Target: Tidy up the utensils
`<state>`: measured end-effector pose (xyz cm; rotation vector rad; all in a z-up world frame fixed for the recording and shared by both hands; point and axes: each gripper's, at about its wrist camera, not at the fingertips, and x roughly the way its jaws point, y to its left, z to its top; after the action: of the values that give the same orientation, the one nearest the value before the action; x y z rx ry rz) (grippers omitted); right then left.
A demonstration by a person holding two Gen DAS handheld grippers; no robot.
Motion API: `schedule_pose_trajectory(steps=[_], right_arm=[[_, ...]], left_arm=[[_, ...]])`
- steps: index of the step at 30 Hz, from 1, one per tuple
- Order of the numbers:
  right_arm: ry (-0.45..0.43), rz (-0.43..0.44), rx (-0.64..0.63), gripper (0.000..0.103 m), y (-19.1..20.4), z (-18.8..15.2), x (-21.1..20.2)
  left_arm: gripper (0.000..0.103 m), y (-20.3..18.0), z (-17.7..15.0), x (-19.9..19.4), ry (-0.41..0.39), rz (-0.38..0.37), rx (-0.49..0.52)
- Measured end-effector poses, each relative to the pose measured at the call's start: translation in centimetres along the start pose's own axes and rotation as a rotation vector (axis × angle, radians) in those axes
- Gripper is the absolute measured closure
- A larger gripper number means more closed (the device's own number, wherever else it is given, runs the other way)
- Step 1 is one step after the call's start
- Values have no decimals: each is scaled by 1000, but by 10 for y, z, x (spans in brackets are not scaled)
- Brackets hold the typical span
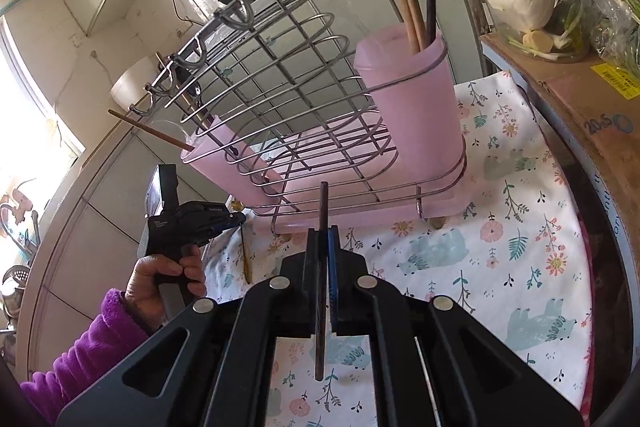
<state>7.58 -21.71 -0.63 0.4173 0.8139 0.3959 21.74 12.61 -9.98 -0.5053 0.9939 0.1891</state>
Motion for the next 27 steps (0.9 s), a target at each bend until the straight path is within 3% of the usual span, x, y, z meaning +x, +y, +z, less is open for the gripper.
schedule_pose_trajectory(steps=[14, 27], right_arm=[[-27, -11, -23, 98, 16, -6, -18], [-95, -36, -63, 98, 35, -10, -44]], left_arm=[[103, -5, -51, -106, -239, -15, 129], [103, -23, -77, -180, -362, -113, 197]])
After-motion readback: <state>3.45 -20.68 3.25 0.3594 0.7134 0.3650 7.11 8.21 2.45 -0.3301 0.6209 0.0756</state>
